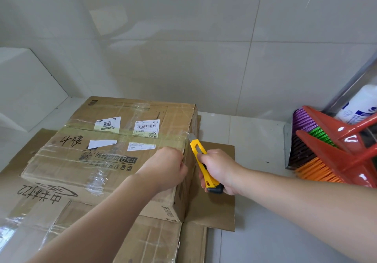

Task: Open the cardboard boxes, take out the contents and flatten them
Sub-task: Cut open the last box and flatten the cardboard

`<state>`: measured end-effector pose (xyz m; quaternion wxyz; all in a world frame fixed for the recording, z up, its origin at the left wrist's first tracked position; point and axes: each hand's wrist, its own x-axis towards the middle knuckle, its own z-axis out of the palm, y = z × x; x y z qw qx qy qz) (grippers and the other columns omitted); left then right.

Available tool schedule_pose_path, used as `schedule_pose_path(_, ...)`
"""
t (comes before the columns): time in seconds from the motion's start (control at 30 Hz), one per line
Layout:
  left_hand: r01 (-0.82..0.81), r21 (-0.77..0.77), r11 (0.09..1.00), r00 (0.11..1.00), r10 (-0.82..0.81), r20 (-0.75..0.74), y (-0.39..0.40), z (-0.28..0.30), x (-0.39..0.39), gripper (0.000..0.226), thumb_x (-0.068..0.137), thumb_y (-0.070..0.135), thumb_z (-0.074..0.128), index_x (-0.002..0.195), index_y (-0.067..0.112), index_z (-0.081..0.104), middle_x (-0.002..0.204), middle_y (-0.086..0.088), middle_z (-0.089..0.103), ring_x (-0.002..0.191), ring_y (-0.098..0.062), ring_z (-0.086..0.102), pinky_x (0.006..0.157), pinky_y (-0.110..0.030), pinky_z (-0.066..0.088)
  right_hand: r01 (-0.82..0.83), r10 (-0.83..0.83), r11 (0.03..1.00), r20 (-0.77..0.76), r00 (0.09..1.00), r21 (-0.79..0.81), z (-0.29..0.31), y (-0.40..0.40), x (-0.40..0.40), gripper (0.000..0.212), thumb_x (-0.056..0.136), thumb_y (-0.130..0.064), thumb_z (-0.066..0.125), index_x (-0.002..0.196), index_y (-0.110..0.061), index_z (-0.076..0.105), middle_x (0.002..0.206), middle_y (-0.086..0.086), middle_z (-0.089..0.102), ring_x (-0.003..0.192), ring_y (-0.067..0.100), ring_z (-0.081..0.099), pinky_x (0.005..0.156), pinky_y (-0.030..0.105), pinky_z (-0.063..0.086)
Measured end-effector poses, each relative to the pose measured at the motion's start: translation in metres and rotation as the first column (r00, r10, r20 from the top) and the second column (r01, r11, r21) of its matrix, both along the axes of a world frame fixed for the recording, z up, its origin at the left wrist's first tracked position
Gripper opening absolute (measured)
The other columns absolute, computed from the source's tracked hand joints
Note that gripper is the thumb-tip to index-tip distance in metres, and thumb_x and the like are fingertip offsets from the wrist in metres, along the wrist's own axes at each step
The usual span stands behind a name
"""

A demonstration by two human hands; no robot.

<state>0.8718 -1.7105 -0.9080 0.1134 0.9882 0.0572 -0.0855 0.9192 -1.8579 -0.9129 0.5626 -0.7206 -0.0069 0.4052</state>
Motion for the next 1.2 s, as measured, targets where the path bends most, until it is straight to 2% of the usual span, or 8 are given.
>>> schedule_pose_path(0.4, -0.007, -0.013, 1.0, 1.0, 0.006, -0.016, 0.001, -0.001, 0.005, 0.03, 0.085, 0.018, 0.045, 0.058, 0.011, 0.035, 0.06, -0.004, 0.038, 0.05, -0.017, 0.033, 0.045, -0.027, 0.026, -0.026, 0.026, 1.0, -0.046, 0.999, -0.006, -0.003, -0.01, -0.015, 0.019, 0.1, -0.023, 0.041, 0.088, -0.008, 0.045, 0.065, 0.012, 0.053, 0.04, 0.021, 0.05, 0.044, 0.026, 0.044)
schedule_pose_path(0.87, -0.016, -0.033, 0.999, 1.0, 0.016, -0.009, -0.001, 0.001, 0.009, 0.031, 0.085, 0.016, 0.047, 0.056, 0.01, 0.035, 0.057, -0.004, 0.036, 0.048, -0.016, 0.032, 0.044, -0.026, 0.026, -0.071, 0.071, 0.997, -0.005, 0.997, -0.026, -0.002, -0.017, -0.011, 0.02, 0.1, -0.023, 0.043, 0.088, -0.007, 0.049, 0.062, 0.01, 0.054, 0.04, 0.021, 0.049, 0.041, 0.024, 0.043)
schedule_pose_path(1.03, -0.022, -0.04, 0.999, 1.0, 0.022, -0.011, 0.0, 0.001, 0.012, 0.03, 0.084, 0.016, 0.047, 0.057, 0.01, 0.035, 0.058, -0.004, 0.037, 0.05, -0.017, 0.033, 0.045, -0.026, 0.027, -0.038, 0.039, 0.999, -0.038, 0.999, 0.024, 0.0, -0.01, -0.005, 0.021, 0.101, -0.022, 0.041, 0.087, -0.008, 0.046, 0.063, 0.012, 0.053, 0.04, 0.021, 0.049, 0.041, 0.025, 0.042)
schedule_pose_path(1.2, -0.022, -0.056, 0.998, 1.0, 0.021, -0.021, 0.0, 0.004, 0.012, 0.031, 0.085, 0.016, 0.049, 0.056, 0.011, 0.039, 0.057, -0.003, 0.039, 0.049, -0.017, 0.035, 0.044, -0.025, 0.029, -0.142, 0.141, 0.99, -0.068, 0.988, -0.013, -0.004, -0.019, -0.034, 0.025, 0.101, -0.025, 0.042, 0.086, -0.006, 0.05, 0.058, 0.008, 0.051, 0.036, 0.018, 0.044, 0.04, 0.021, 0.038)
